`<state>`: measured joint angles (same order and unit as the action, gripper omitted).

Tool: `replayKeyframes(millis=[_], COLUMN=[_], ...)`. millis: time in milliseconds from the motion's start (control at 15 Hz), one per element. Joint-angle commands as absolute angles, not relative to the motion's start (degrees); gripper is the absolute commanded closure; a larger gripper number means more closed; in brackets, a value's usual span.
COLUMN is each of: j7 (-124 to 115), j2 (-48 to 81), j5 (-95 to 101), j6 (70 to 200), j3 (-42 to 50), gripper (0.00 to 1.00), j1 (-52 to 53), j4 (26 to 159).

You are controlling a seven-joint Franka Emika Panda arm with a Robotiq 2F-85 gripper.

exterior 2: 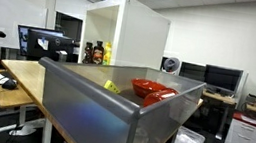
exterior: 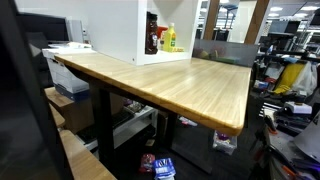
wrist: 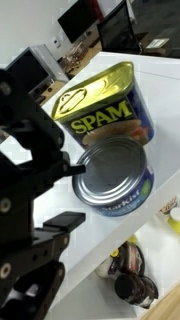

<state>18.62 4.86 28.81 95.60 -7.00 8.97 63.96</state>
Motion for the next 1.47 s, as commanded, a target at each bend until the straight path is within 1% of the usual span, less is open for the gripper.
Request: replayKeyframes(millis=[0,200,267,400,467,533,667,933,1400], j7=[21.26,23.68,25.71,28.9,30.38,29.58,30.17,29.56,21.76], j2=[0.05,-3.65,-6.33,-10.95,-15.08,-15.73,-19.65,-21.61,-22.04], j5=[23.82,18.24,14.53,8.93,5.09,5.21,3.92,4.98,4.98], j6=[100.58,104.46,106.5,107.86,107.39,107.53,107.2,105.21,108.78], j3=[-6.61,-5.93,-5.3,-3.86,-2.59,-2.58,-1.88,-1.89,-1.61], gripper=[0.27,0.12,0.01,0.0,0.0,0.0,0.0,0.0,0.0], j1=[7.71,7.38,7.29,7.9,8.47,8.52,8.84,8.44,7.29], j4=[68.88,73.13,76.2,83.16,89.81,91.34,98.96,105.87,115.21])
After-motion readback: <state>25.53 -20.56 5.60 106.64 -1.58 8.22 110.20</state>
